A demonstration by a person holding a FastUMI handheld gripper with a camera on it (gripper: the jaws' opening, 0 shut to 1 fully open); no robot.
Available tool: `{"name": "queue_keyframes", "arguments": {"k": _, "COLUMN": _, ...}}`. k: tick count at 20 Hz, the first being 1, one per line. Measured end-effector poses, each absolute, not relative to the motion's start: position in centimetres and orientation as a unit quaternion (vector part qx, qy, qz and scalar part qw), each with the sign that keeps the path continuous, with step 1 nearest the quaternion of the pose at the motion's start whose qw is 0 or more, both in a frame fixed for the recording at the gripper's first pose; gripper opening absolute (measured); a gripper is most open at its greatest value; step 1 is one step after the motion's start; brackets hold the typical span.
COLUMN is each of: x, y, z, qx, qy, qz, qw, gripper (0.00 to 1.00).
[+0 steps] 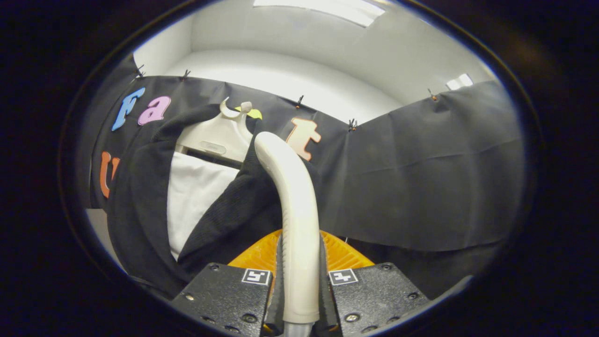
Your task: Iron the clothes twice with a garment steamer, once on the left side and once on the right side.
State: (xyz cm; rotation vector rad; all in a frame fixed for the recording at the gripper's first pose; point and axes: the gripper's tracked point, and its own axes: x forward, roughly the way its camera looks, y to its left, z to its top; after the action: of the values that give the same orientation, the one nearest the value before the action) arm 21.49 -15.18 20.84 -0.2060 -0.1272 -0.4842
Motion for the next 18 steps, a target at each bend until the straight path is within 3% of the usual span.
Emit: {"name": "queue_keyframes", "arguments": {"k": 18, "x": 17.7, "y": -14.7, "z": 12.1, "qx": -0.159, "qy": 0.01, "qz": -0.278, "qw": 0.947, "gripper": 0.32}}
